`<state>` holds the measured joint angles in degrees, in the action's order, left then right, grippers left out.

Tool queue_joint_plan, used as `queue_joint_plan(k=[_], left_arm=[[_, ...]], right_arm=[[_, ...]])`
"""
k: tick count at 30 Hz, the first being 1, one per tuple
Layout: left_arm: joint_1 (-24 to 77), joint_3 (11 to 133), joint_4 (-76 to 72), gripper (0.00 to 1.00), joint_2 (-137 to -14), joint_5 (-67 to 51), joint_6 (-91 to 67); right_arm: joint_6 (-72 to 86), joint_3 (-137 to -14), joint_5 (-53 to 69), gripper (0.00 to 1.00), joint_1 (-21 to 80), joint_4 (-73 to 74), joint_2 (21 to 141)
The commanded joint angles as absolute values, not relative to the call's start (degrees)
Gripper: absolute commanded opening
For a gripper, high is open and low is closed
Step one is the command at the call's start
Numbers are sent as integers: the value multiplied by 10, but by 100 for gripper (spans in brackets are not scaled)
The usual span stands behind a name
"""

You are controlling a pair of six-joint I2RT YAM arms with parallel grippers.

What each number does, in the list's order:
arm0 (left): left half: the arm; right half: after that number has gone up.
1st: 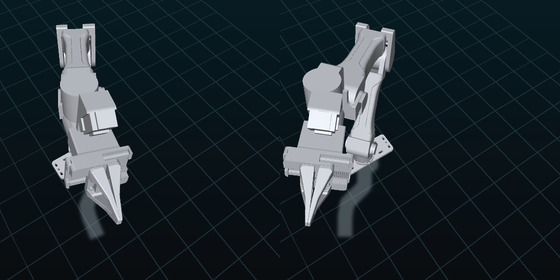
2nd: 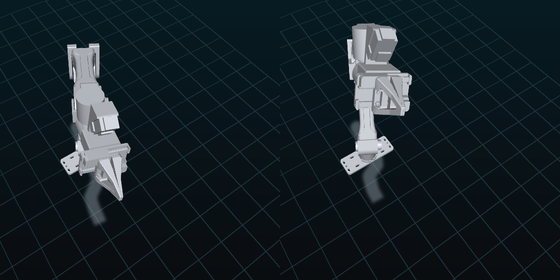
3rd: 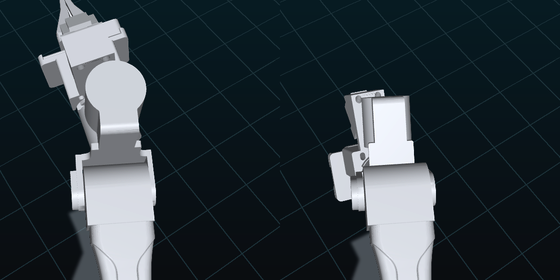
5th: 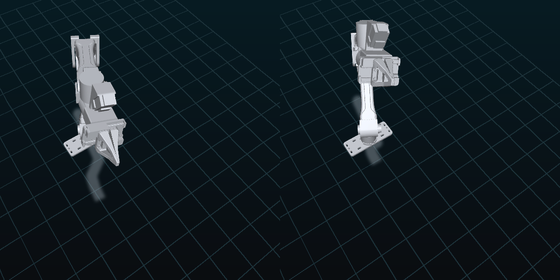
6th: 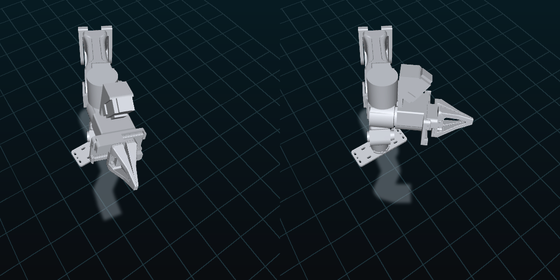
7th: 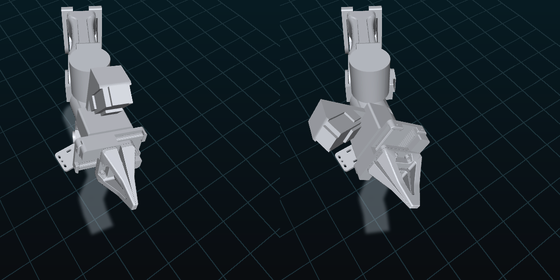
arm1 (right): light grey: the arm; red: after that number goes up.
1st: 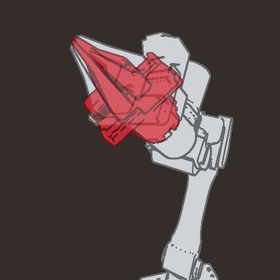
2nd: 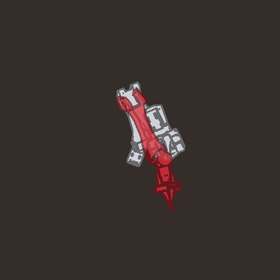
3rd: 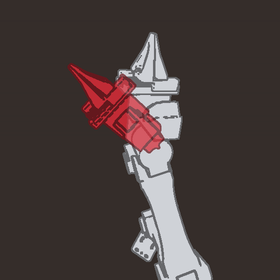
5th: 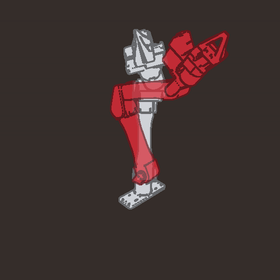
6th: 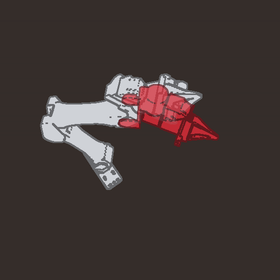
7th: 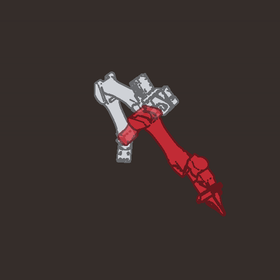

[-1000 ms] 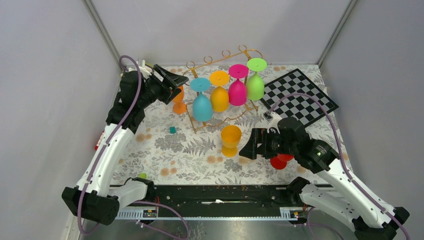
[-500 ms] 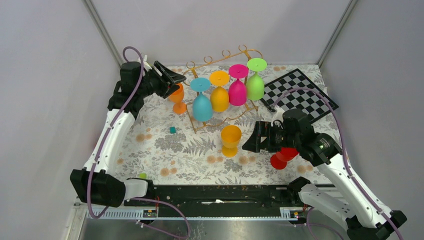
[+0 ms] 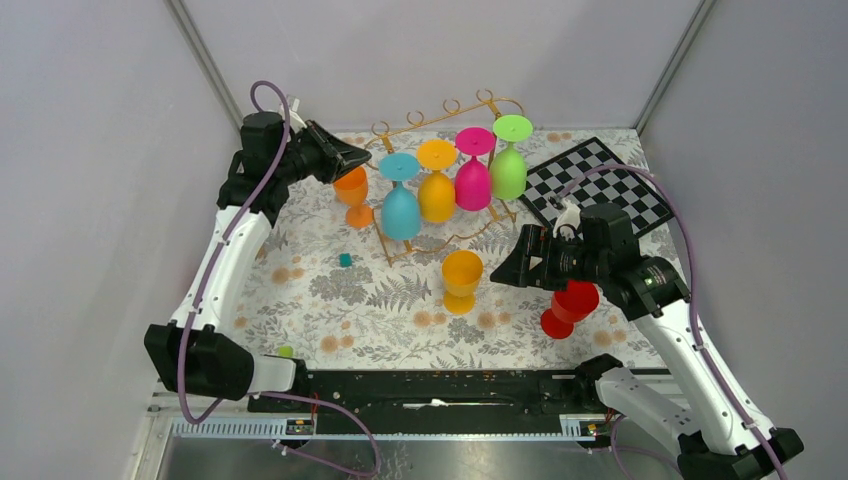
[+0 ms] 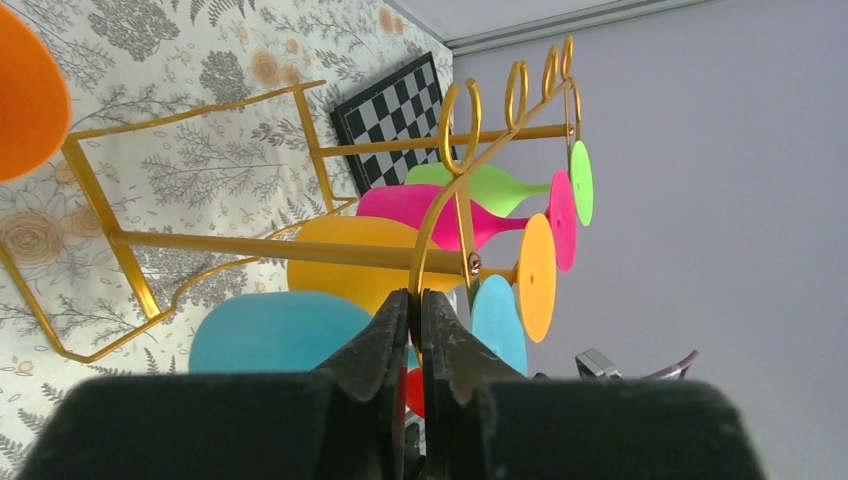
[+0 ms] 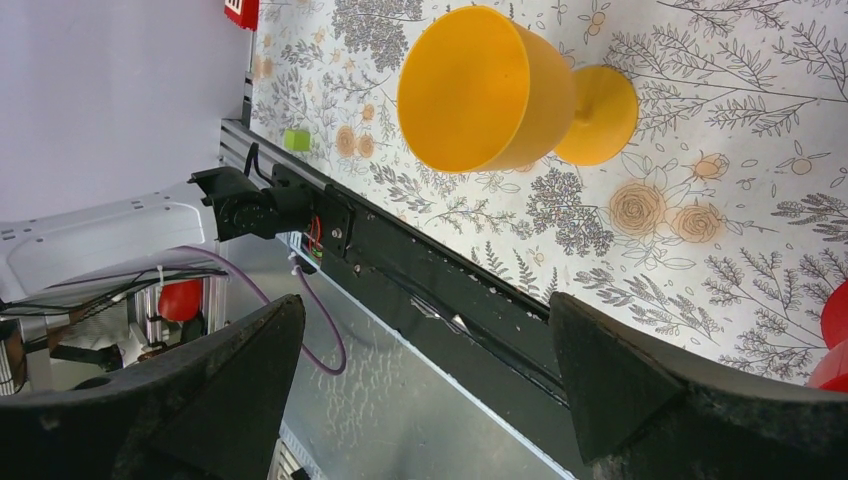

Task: Place the wine glass upside down on the wine glass rack
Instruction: Adjust the wine rack at the center of the board.

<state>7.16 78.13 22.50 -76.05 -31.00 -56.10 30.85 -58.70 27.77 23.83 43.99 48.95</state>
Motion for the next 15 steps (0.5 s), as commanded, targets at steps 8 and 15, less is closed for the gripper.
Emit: queue_joint_plan(k=[8, 15], left_arm=[[67, 763, 138, 0, -760, -341, -654], [70, 726, 82, 0, -733, -303, -719]], right_arm=[[294, -586, 287, 98, 229, 438, 482], [294, -582, 278, 99, 227, 437, 483]])
